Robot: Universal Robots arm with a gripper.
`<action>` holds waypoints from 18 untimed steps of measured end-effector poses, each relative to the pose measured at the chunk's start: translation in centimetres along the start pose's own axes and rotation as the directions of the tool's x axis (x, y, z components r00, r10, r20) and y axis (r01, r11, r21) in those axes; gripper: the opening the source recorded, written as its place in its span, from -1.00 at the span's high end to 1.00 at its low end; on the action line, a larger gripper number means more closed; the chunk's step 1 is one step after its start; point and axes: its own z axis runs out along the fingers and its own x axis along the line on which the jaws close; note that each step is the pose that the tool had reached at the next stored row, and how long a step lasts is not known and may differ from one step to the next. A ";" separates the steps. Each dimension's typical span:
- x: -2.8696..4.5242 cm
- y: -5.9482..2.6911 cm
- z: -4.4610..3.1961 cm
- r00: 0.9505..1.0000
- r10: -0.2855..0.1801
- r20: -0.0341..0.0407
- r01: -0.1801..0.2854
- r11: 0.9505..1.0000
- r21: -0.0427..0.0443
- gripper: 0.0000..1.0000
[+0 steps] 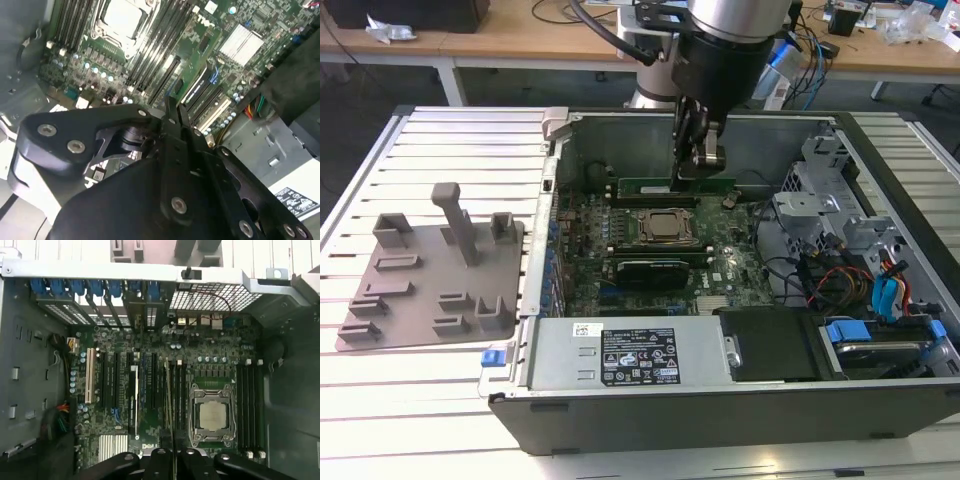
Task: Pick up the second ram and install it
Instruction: 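Pick up the second ram and move it above second insertion slot, then insert the second ram into the second slot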
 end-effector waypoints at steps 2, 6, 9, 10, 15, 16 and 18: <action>0.00 -0.01 0.02 1.000 0.000 0.000 0.000 1.000 0.000 0.73; 0.00 -0.01 0.05 1.000 0.000 0.000 0.000 1.000 0.000 0.73; 0.03 -0.07 0.61 1.000 0.000 0.000 0.000 1.000 0.000 0.73; 0.06 -0.09 1.04 1.000 0.000 0.000 0.000 1.000 0.000 0.73; 0.21 -0.26 3.02 1.000 0.000 0.000 0.000 1.000 0.000 0.73; 0.20 -0.30 3.31 1.000 0.000 0.001 0.000 1.000 0.000 0.73; 0.09 -0.33 3.56 1.000 0.000 0.004 0.000 1.000 0.000 0.73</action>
